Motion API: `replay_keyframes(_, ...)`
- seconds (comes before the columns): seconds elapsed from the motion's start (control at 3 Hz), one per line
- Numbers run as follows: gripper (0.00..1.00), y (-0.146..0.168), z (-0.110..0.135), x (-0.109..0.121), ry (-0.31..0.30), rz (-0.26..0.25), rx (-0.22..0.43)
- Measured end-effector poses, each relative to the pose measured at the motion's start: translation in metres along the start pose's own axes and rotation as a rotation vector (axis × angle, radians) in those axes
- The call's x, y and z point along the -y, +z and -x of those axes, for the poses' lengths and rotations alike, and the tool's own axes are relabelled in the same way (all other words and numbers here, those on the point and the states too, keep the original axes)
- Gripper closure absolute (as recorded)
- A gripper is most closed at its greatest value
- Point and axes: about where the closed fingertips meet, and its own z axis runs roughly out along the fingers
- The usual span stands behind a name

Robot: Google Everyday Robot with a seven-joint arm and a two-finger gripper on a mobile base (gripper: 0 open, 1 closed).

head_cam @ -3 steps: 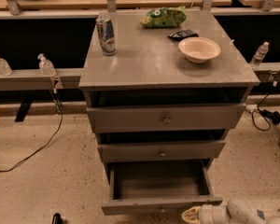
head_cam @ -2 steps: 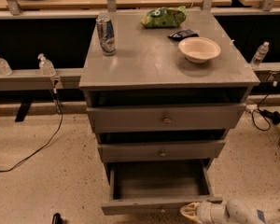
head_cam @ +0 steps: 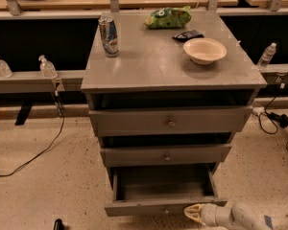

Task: Close bottom drawer

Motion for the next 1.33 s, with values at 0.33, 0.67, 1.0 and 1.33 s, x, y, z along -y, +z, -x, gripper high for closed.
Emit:
replay_keyframes(0.33,1.00,0.020,0.014,0.021,-0.059,-0.005,0.014)
replay_keyframes(0.67,1.00,0.020,0.014,0.021,-0.059,-0.005,0.014)
replay_keyframes(1.0,1.00,0.022,0.016,0.022,-0.052,-0.012,0.049)
replay_keyframes(1.33,1.00,0.029,0.020,0.042,-0.063,-0.091,0.107)
